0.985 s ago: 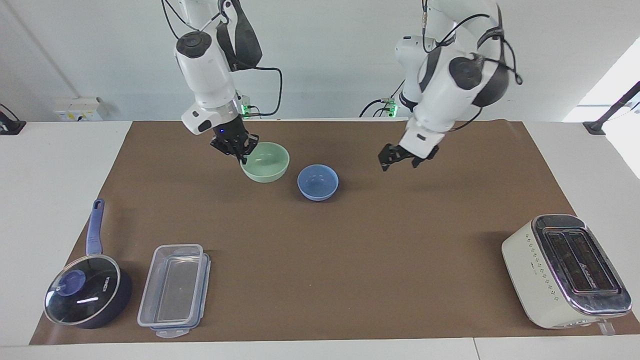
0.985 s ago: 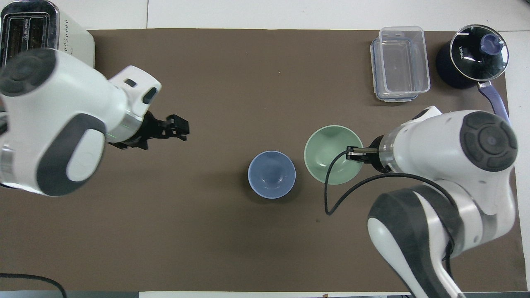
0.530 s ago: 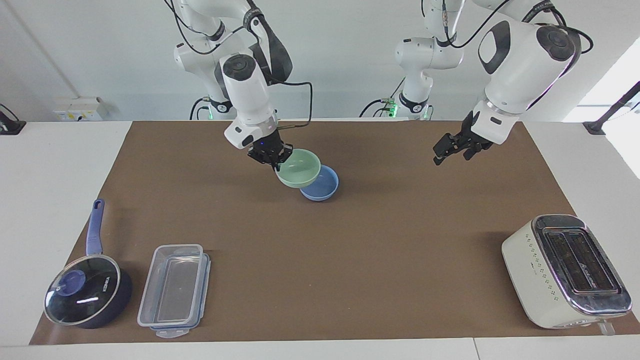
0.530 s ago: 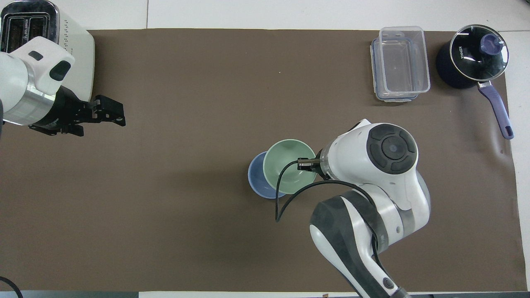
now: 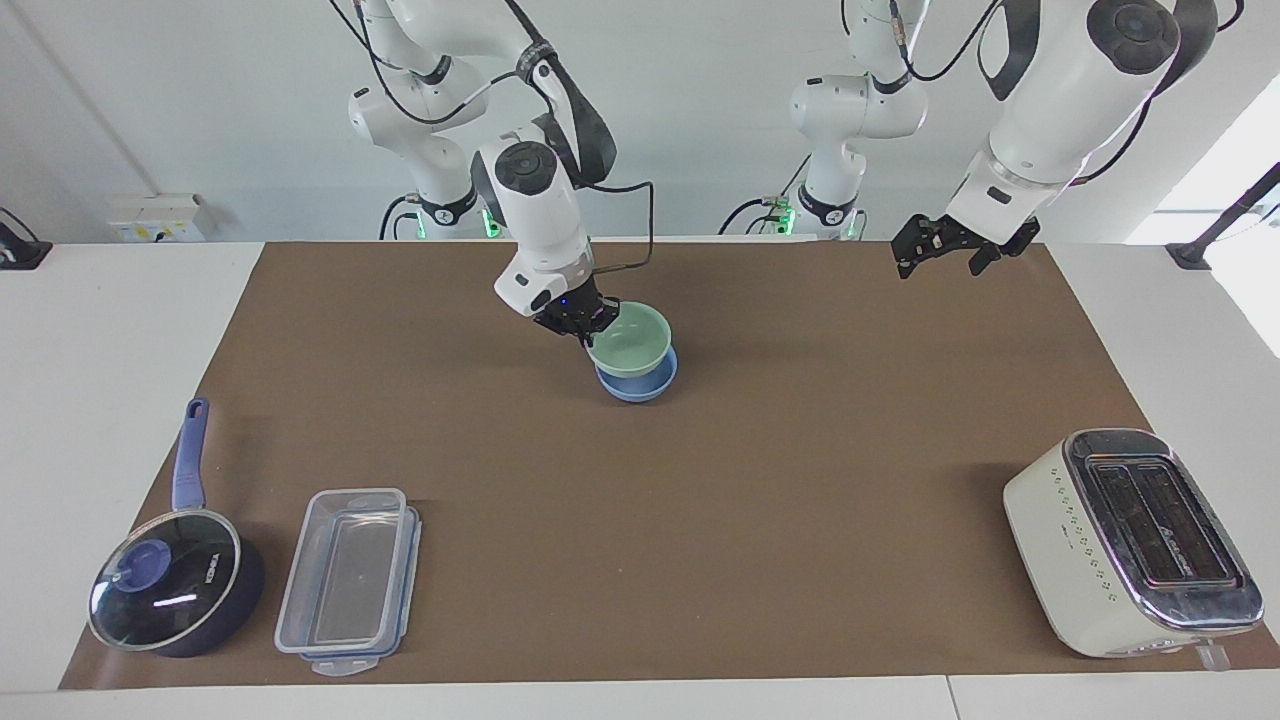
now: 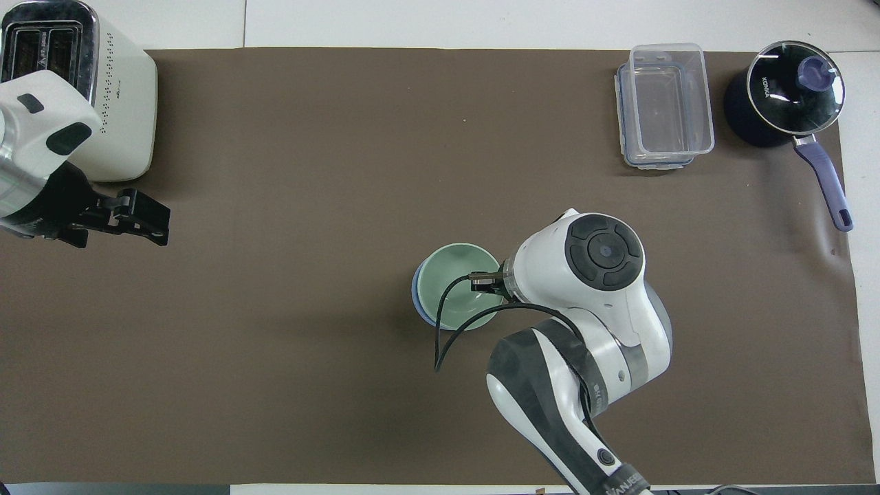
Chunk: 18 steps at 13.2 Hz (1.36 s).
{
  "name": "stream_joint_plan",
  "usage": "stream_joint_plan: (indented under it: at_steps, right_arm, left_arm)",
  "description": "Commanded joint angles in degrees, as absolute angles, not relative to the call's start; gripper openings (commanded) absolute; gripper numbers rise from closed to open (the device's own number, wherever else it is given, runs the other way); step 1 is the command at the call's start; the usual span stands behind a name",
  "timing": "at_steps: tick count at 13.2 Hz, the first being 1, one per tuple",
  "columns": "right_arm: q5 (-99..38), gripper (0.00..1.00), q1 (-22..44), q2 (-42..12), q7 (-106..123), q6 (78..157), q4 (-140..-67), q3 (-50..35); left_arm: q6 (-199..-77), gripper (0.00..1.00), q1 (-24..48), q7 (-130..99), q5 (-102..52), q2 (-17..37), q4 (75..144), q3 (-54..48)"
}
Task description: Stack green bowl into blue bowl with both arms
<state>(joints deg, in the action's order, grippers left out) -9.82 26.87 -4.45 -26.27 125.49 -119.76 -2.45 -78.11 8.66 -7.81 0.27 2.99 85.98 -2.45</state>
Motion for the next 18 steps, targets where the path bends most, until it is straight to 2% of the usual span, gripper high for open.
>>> stream_joint_plan:
  at_steps: [1, 2, 4, 7, 10, 16, 17, 18]
  right_arm:
    - [-10.9, 0.00, 27.1, -5.9, -24.8, 129.0, -120.2, -2.5]
    - [-10.9, 0.00, 27.1, -6.2, -23.4, 129.4, -120.2, -2.5]
    - [-10.9, 0.00, 27.1, -6.9, -23.0, 130.7, -120.4, -2.5]
    - [-10.9, 0.00, 27.1, -6.9, -22.9, 131.4, -121.3, -2.7]
    - [-10.9, 0.00, 27.1, -6.7, -22.9, 132.7, -122.3, -3.6]
    - [-11.1, 0.00, 27.0, -6.3, -18.9, 132.5, -123.0, -3.6]
    - [-11.1, 0.36, 27.0, -6.3, -18.5, 132.5, -123.0, -3.6]
    - [-11.1, 0.99, 27.1, -6.3, -18.9, 132.6, -122.8, -3.6]
  left_arm:
    - [-72.3, 1.00, 8.6, -5.4, 2.0, 3.0, 82.7, -2.2]
    - [-72.2, 1.00, 8.4, -3.5, 1.8, 0.0, 83.1, -2.3]
    - [-73.0, 1.00, 8.2, -3.2, 1.5, -3.8, 88.0, -2.2]
    - [-81.8, 1.00, 7.0, -3.9, -0.3, -6.1, 94.6, -2.1]
    - [-89.3, 1.00, 6.9, -3.8, -1.4, -2.2, 95.2, -1.1]
    - [-83.9, 1.00, 7.6, -4.0, -2.3, -0.6, 93.3, -0.6]
    - [-82.9, 1.00, 7.6, -4.0, -3.2, -0.4, 92.4, -0.5]
    - [-82.4, 1.00, 7.7, -4.0, -4.4, -0.3, 91.8, -0.2]
